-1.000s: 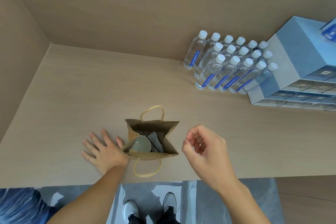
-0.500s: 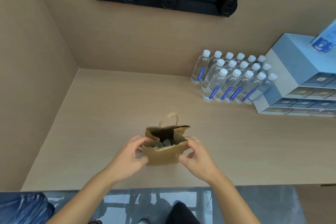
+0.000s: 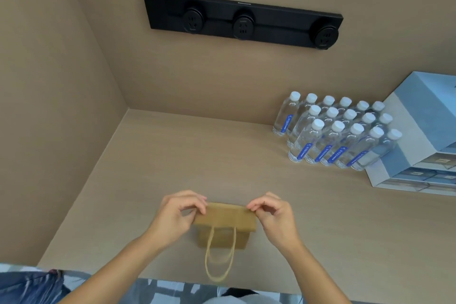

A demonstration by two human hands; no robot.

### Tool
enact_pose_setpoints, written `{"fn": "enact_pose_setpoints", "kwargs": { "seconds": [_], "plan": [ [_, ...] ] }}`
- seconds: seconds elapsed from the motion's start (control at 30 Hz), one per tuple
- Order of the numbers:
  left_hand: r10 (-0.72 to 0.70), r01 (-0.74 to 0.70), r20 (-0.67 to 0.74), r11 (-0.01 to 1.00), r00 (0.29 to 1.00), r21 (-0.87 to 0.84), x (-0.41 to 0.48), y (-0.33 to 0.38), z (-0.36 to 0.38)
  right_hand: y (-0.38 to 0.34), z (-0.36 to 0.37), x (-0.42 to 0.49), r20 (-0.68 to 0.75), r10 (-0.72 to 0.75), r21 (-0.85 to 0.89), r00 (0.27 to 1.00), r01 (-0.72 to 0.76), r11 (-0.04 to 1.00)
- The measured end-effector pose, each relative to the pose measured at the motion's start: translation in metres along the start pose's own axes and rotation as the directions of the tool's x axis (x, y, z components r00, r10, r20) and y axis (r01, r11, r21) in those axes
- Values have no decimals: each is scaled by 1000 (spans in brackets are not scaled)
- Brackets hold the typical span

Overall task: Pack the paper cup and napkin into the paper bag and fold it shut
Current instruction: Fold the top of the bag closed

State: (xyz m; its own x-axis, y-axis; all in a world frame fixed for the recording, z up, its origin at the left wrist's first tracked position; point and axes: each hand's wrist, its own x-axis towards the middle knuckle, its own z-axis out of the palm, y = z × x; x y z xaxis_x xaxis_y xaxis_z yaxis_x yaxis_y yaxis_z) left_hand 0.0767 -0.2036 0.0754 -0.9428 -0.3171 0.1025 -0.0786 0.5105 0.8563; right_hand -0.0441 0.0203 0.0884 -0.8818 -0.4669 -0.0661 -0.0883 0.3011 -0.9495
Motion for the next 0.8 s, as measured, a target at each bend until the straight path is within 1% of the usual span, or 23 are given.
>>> {"fn": "enact_pose_setpoints", "kwargs": {
  "seconds": [0.03, 0.07, 0.1, 0.13, 0.17, 0.2, 0.27, 0.3, 0.37, 0.43, 0.53, 0.63, 0.73, 0.8],
  "plan": [
    [66, -69, 31, 992, 997, 105, 0, -2, -1, 2, 1, 2, 37, -11, -23, 999, 12, 1000],
    [102, -113, 70, 976, 992, 185, 2, -4, 0, 4, 1, 6, 77, -11, -44, 997, 14, 999],
    [99, -123, 111, 965, 989, 232, 2, -6, 0, 6, 2, 7, 121, -5, -63, 993, 13, 998],
    [71, -104, 142, 965, 987, 243, 2, -6, 1, 6, 5, 6, 164, 10, -102, 986, 7, 995],
    [16, -56, 170, 971, 985, 233, 1, -5, 1, 9, 6, 6, 212, 12, -150, 977, 21, 989],
    [-33, -2, 184, 982, 982, 188, -1, -3, 2, 13, 7, 6, 256, 22, -208, 966, 33, 978],
    [-121, 105, 197, 990, 973, 89, 1, -2, 8, 25, 7, 12, 340, 81, -288, 937, 22, 957],
    [-159, 150, 193, 987, 968, 60, 3, -2, 11, 28, 7, 15, 357, 110, -305, 928, 4, 952],
    [-211, 203, 175, 977, 962, 62, 9, -2, 13, 33, 7, 21, 339, 155, -311, 928, -45, 949],
    [-247, 237, 160, 969, 956, 76, 21, -4, 12, 34, 6, 28, 321, 178, -278, 930, -87, 957],
    [-257, 248, 129, 965, 958, 81, 48, -2, 5, 27, 0, 51, 324, 184, -230, 928, -112, 967],
    [-245, 240, 94, 969, 965, 63, 89, 0, -8, 10, -7, 90, 312, 160, -223, 937, -92, 970],
    [-220, 216, 39, 972, 975, 96, 144, 2, -23, -14, -10, 142, 262, 103, -235, 959, -40, 971],
    [-204, 200, 30, 974, 979, 112, 182, 3, -31, -28, -10, 177, 222, 58, -259, 973, 1, 966]
  ]
}}
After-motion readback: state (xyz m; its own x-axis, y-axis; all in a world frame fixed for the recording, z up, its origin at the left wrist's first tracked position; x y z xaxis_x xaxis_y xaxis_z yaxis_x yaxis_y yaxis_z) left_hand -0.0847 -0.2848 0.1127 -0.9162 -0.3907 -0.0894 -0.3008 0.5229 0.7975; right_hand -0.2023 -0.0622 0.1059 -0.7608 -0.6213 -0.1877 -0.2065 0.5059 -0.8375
